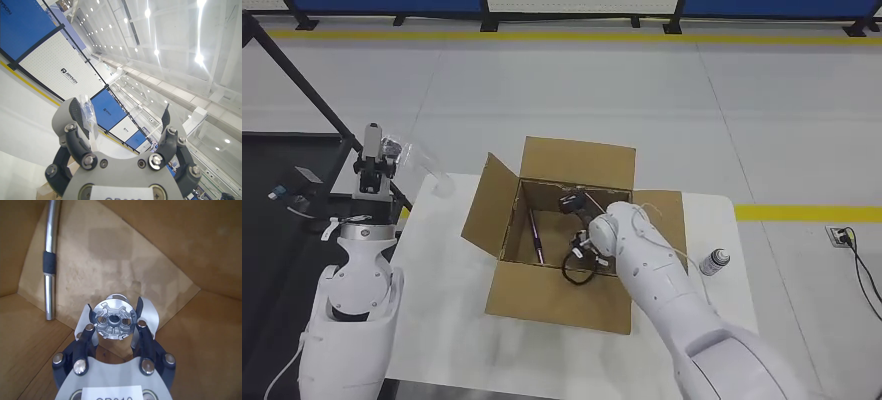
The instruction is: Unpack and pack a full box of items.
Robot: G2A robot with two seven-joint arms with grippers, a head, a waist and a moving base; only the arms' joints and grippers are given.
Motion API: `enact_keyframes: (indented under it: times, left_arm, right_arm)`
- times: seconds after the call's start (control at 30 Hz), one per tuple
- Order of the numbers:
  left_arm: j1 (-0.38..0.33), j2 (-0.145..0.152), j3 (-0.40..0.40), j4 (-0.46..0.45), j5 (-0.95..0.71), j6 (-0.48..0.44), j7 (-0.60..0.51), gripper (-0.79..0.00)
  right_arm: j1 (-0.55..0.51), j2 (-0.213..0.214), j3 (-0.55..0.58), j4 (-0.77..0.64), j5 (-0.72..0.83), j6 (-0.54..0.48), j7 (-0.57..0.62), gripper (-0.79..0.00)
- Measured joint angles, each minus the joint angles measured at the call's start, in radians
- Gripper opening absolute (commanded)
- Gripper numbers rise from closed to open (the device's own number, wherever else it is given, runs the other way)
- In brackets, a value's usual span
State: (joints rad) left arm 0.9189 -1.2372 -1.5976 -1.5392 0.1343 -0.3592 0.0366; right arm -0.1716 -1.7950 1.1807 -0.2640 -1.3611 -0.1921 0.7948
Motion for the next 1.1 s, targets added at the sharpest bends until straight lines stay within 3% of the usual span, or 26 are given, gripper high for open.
enact_keyframes:
  times: [0.2, 0.33, 0.4, 0.57, 0.73, 0.83, 0.93, 1.1]
  left_arm:
    - [0.002, -0.001, 0.0, -0.003, -0.001, -0.001, -0.001, 0.0]
    - [0.001, -0.001, 0.003, 0.0, -0.004, -0.001, -0.003, 0.0]
    - [0.0, -0.002, 0.006, 0.004, -0.006, -0.003, -0.005, 0.0]
    - [-0.011, -0.003, 0.015, 0.018, -0.006, -0.005, -0.014, 0.0]
    - [-0.028, -0.004, 0.024, 0.029, -0.009, -0.009, -0.028, 0.0]
    - [-0.038, -0.005, 0.03, 0.037, -0.01, -0.012, -0.033, 0.0]
    - [-0.044, -0.005, 0.034, 0.045, -0.011, -0.016, -0.035, 0.0]
    - [-0.052, -0.006, 0.039, 0.055, -0.013, -0.019, -0.035, 0.0]
  right_arm:
    - [0.021, 0.02, 0.012, -0.084, 0.02, -0.127, 0.01, -0.785]
    - [-0.027, 0.046, 0.036, -0.244, 0.029, -0.198, 0.048, -0.785]
    - [-0.082, 0.062, 0.053, -0.363, 0.022, -0.201, 0.073, -0.785]
    - [-0.384, 0.11, 0.126, -0.913, -0.01, -0.192, 0.223, -0.785]
    - [-0.674, 0.137, 0.174, -1.445, -0.111, -0.105, 0.333, -0.785]
    - [-0.772, 0.145, 0.208, -1.632, -0.195, -0.01, 0.335, -0.785]
    - [-0.846, 0.153, 0.265, -1.748, -0.268, 0.078, 0.348, -0.785]
    - [-0.917, 0.165, 0.386, -1.814, -0.254, 0.113, 0.425, -0.785]
